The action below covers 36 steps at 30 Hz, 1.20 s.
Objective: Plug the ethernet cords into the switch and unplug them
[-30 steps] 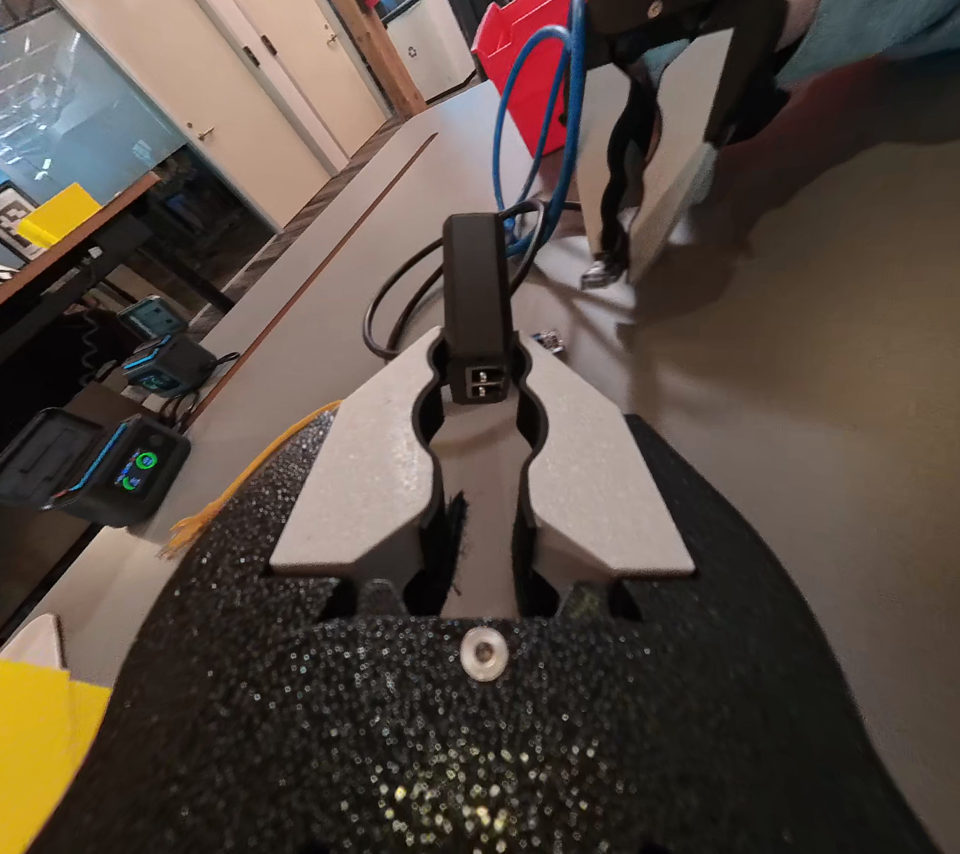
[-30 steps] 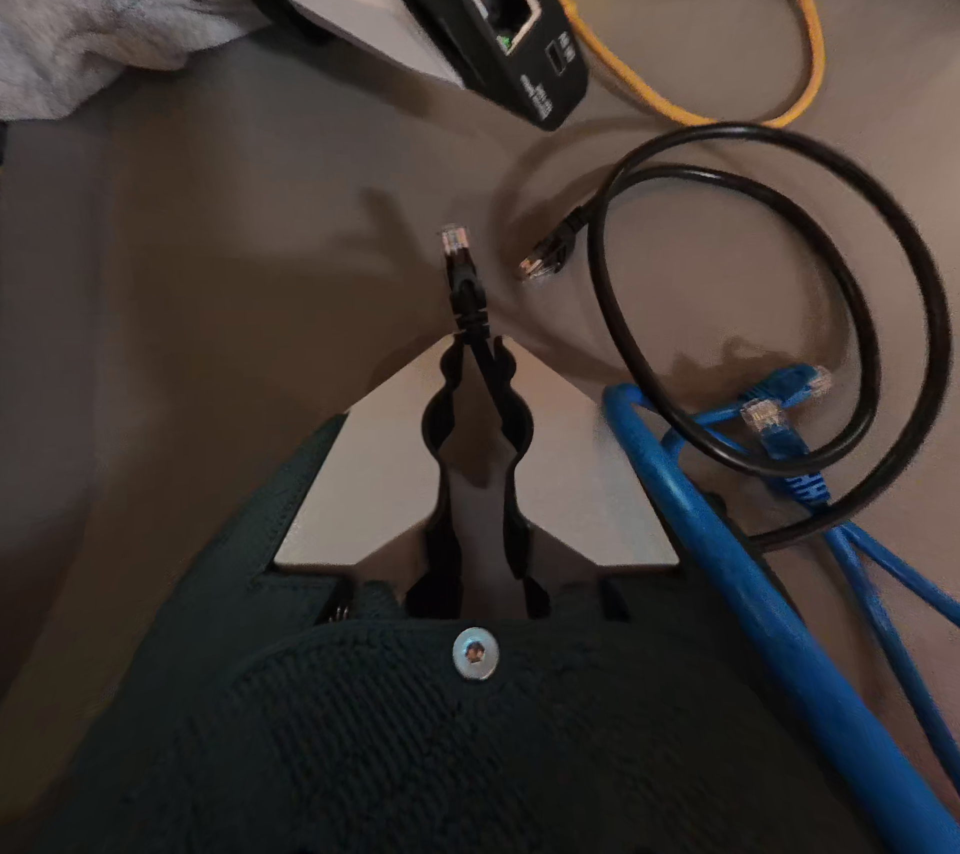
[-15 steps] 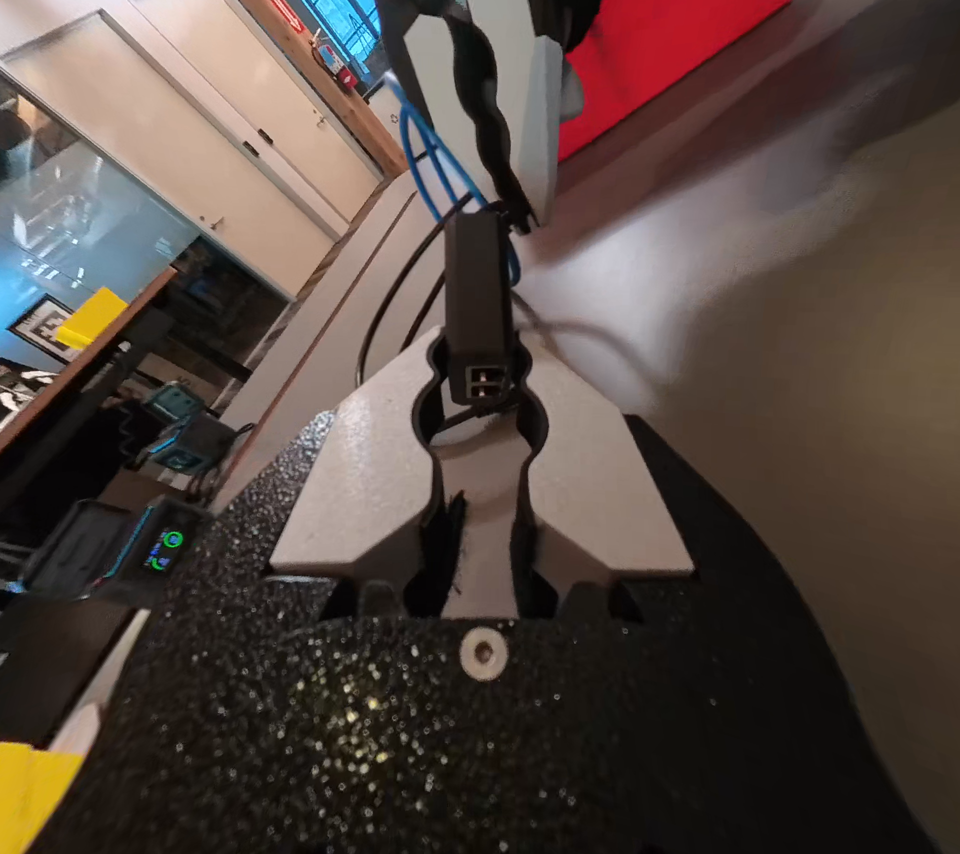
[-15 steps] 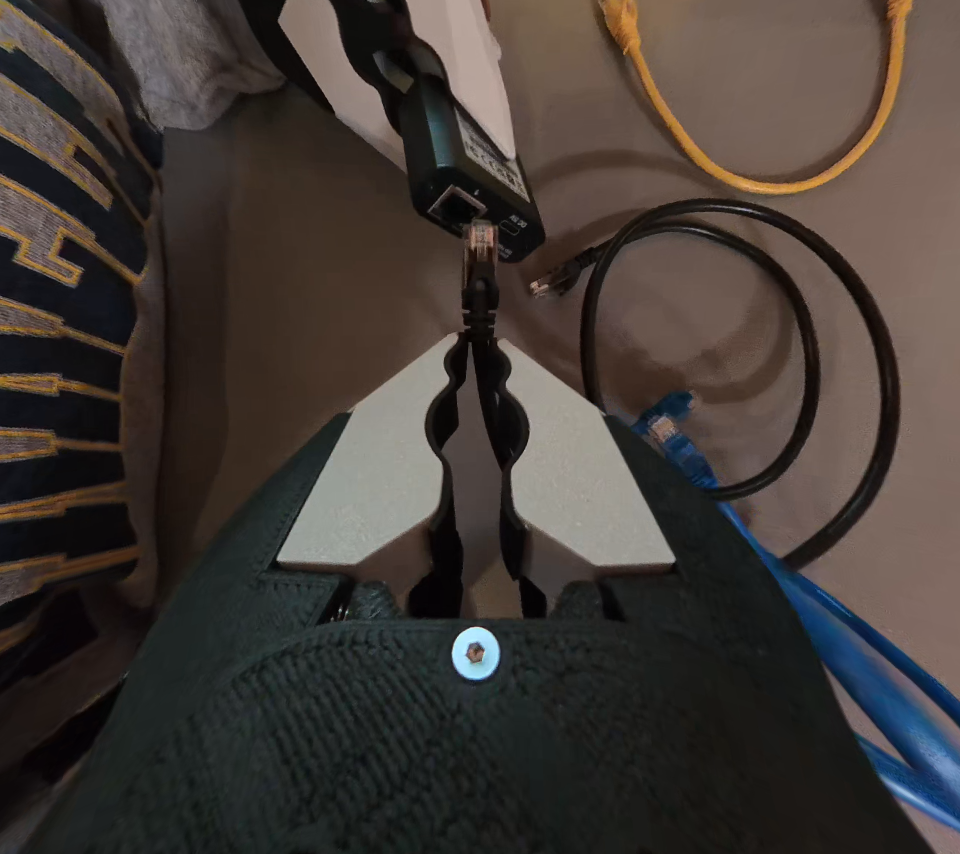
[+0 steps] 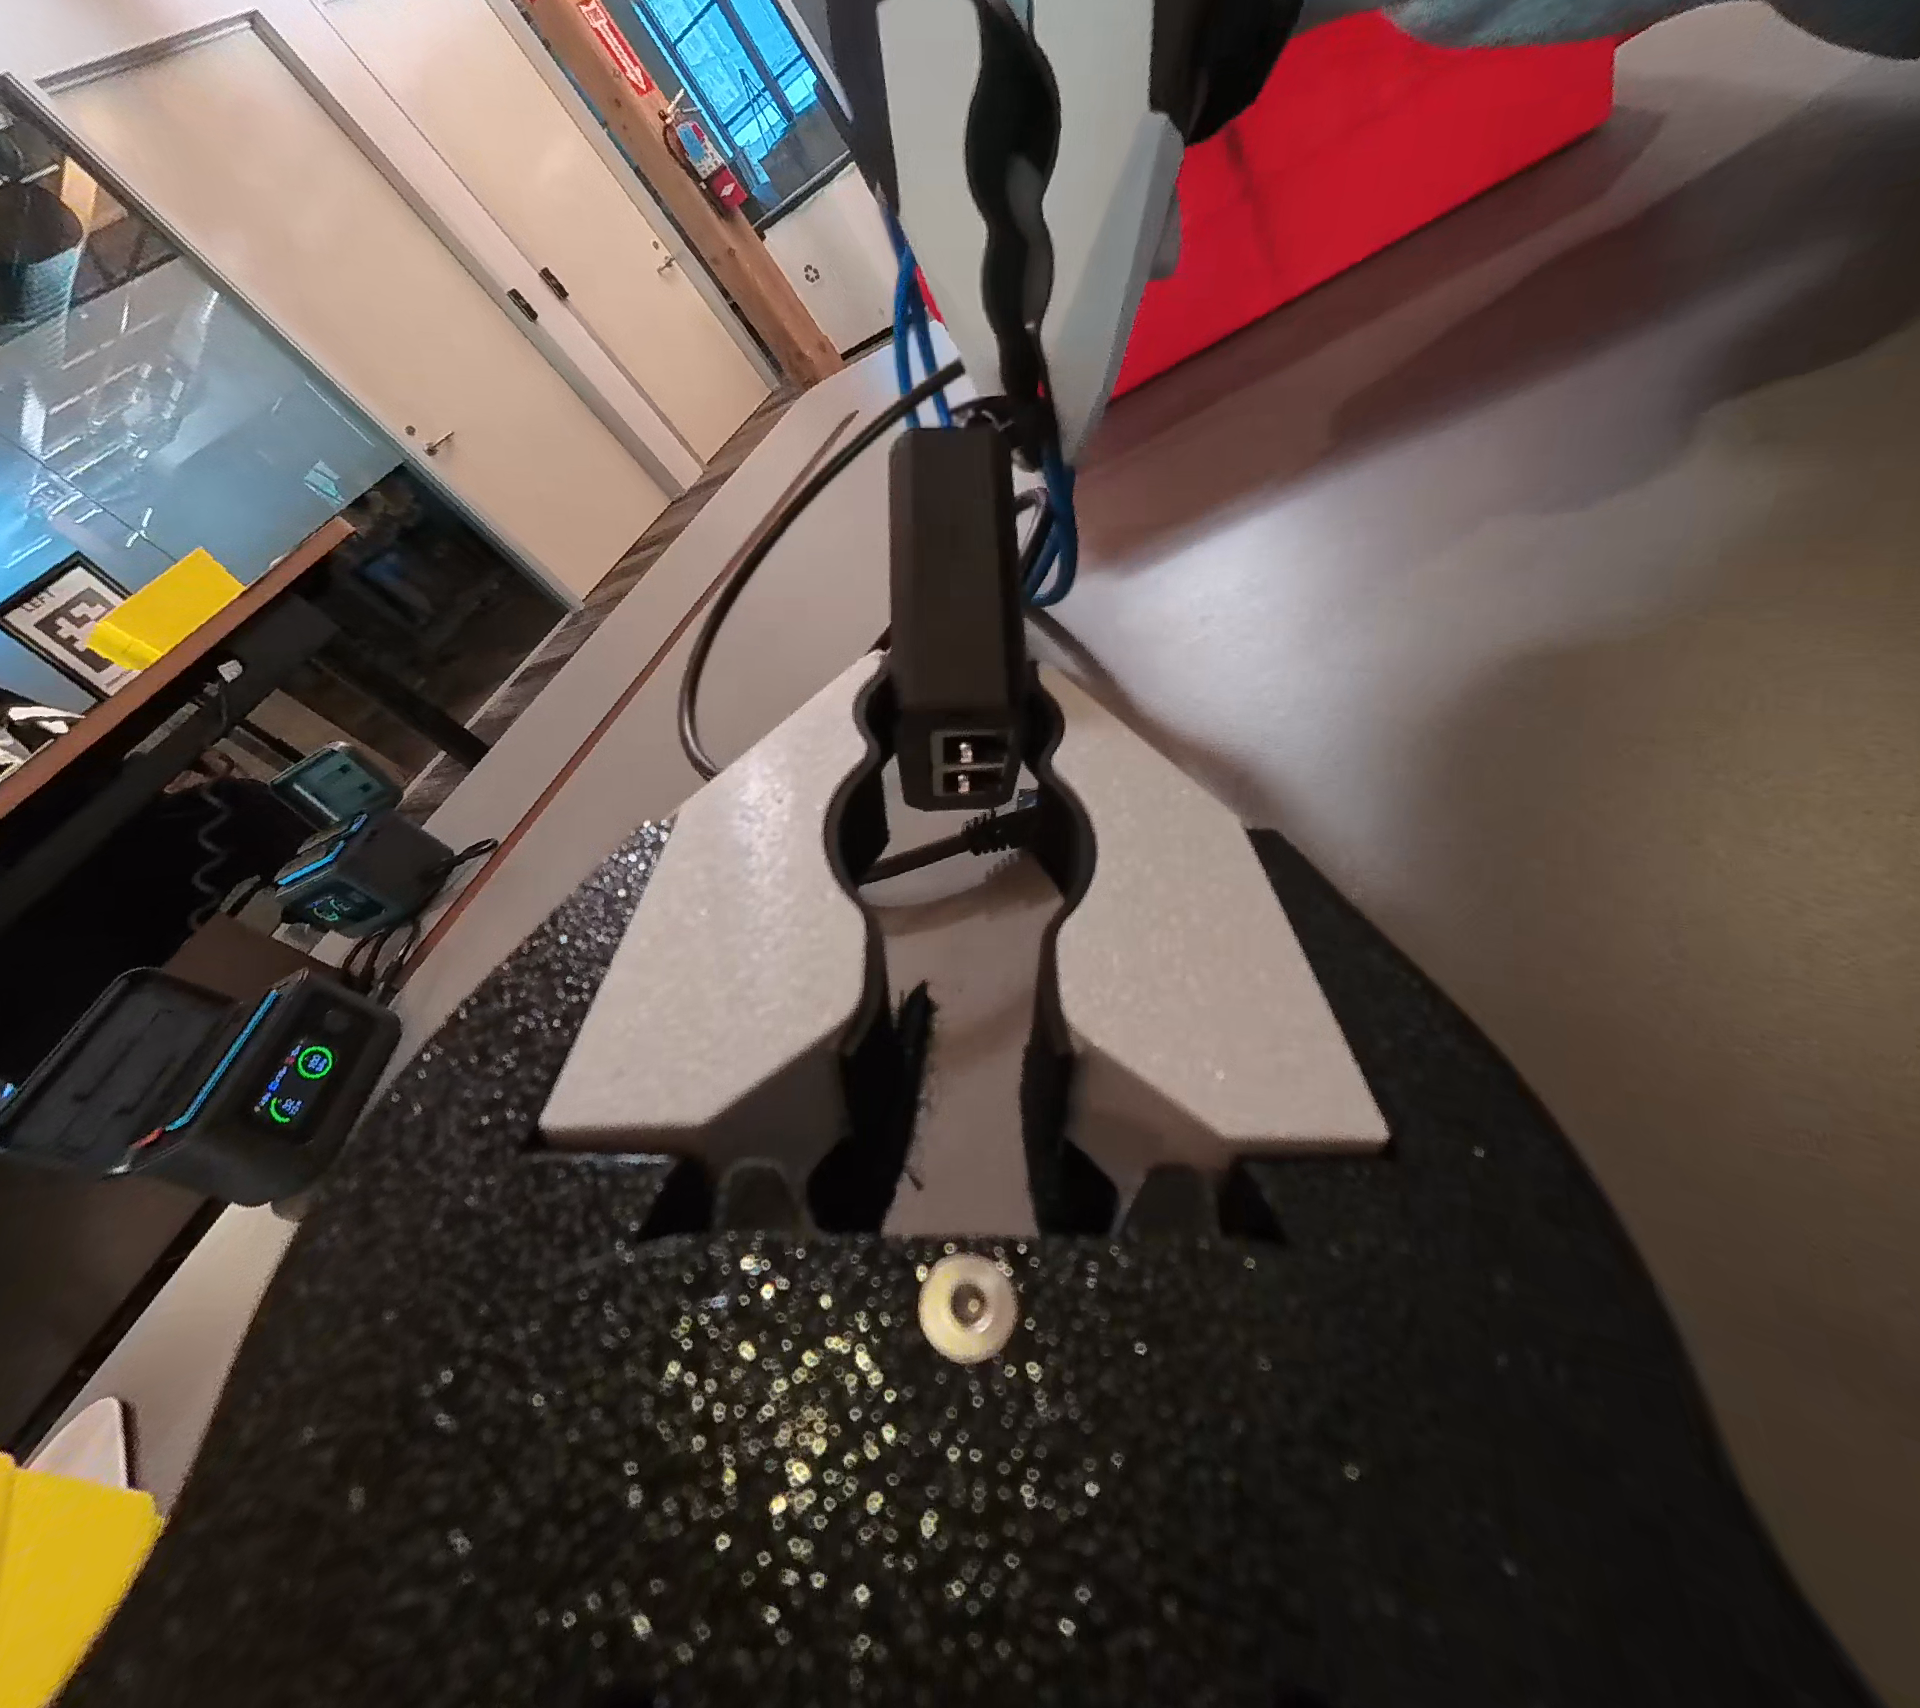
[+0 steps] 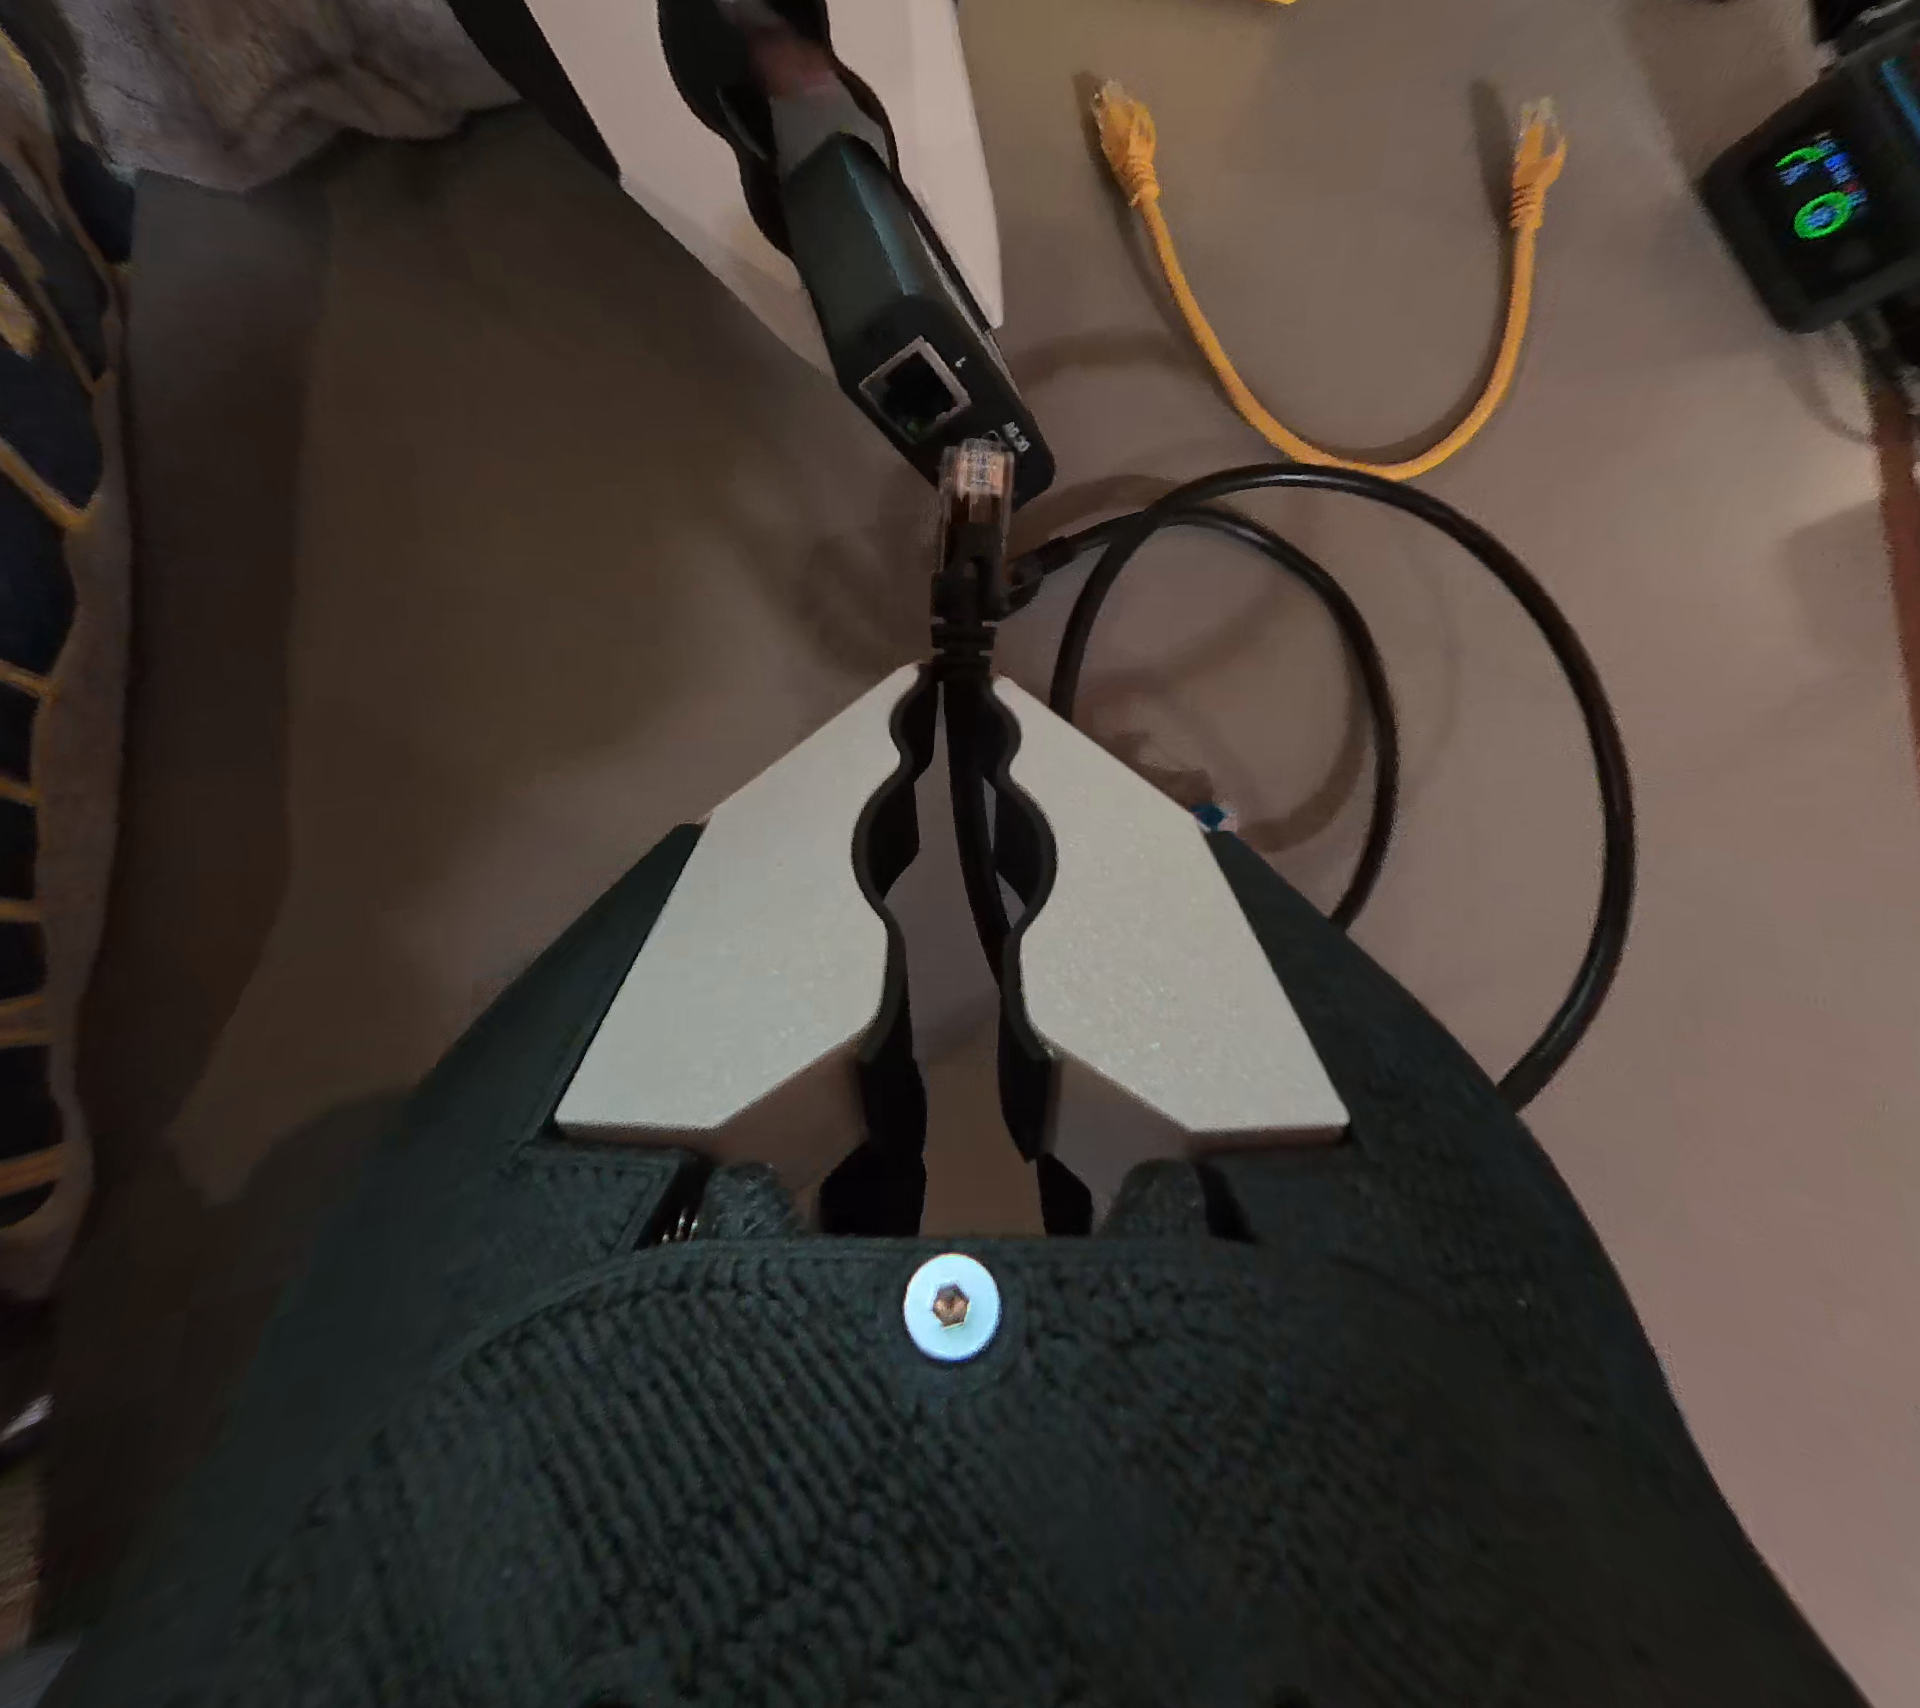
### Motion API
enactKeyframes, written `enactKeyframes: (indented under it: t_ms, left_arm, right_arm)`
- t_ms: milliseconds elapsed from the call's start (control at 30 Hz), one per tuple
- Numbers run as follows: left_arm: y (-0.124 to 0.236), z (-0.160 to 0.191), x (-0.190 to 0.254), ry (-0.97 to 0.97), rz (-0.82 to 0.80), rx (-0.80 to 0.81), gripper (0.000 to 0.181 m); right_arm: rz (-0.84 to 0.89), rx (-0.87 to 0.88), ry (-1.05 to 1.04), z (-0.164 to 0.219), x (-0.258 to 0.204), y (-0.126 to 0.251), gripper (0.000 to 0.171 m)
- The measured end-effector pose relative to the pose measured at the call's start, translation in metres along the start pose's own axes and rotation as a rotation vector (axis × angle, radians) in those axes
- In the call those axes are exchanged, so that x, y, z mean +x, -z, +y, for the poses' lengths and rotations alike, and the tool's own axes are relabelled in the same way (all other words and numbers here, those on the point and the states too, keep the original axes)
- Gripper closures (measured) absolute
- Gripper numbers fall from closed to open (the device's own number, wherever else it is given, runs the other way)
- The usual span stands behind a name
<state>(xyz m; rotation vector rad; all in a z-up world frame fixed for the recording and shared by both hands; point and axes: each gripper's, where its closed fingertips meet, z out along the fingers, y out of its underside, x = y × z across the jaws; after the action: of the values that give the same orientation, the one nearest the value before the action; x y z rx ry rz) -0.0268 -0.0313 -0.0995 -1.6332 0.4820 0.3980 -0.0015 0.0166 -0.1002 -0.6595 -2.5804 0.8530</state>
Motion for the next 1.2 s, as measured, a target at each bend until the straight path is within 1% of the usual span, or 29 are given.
enactKeyframes:
  t_ms: [67, 133, 167, 233, 300, 333, 400, 433, 500, 567, 667, 867, 1200]
  left_arm:
    - [0.000, 0.001, -0.001, 0.011, 0.000, -0.006, 0.160]
    - [-0.001, 0.002, -0.002, 0.058, -0.002, -0.015, 0.160]
    - [-0.002, 0.002, -0.004, 0.104, -0.002, -0.018, 0.160]
    - [-0.005, -0.003, -0.003, 0.244, 0.028, 0.004, 0.160]
    - [-0.007, -0.012, 0.000, 0.403, 0.082, 0.063, 0.160]
    - [-0.008, -0.018, 0.002, 0.463, 0.113, 0.094, 0.160]
    - [-0.009, -0.025, 0.005, 0.527, 0.151, 0.138, 0.160]
    - [-0.009, -0.025, 0.004, 0.535, 0.153, 0.144, 0.160]
    - [-0.009, -0.025, 0.004, 0.536, 0.150, 0.145, 0.160]
    - [-0.009, -0.025, 0.003, 0.542, 0.142, 0.145, 0.160]
    - [-0.011, -0.021, -0.001, 0.565, 0.121, 0.129, 0.160]
    - [-0.014, -0.021, 0.000, 0.660, 0.135, 0.122, 0.160]
    - [-0.025, -0.013, 0.001, 0.925, 0.166, 0.082, 0.160]
  right_arm:
    - [0.090, 0.025, 0.084, -0.004, 0.007, 0.002, 0.166]
    - [0.218, 0.061, 0.215, -0.010, 0.014, 0.006, 0.166]
    - [0.317, 0.084, 0.296, -0.015, 0.020, 0.009, 0.167]
    - [0.548, 0.092, 0.520, -0.023, 0.031, 0.020, 0.167]
    - [0.756, 0.039, 0.751, -0.028, 0.038, 0.030, 0.167]
    - [0.831, 0.003, 0.863, -0.029, 0.039, 0.033, 0.167]
    - [0.954, -0.068, 1.069, -0.032, 0.040, 0.036, 0.169]
    - [0.985, -0.098, 1.138, -0.032, 0.040, 0.035, 0.168]
    - [1.033, -0.152, 1.231, -0.031, 0.043, 0.036, 0.168]
    - [1.064, -0.198, 1.275, -0.030, 0.047, 0.036, 0.168]
    - [1.071, -0.203, 1.317, -0.036, 0.046, 0.034, 0.167]
    - [1.095, -0.234, 1.448, -0.044, 0.049, 0.035, 0.168]
    - [1.007, -0.389, 1.667, -0.035, 0.060, 0.031, 0.167]
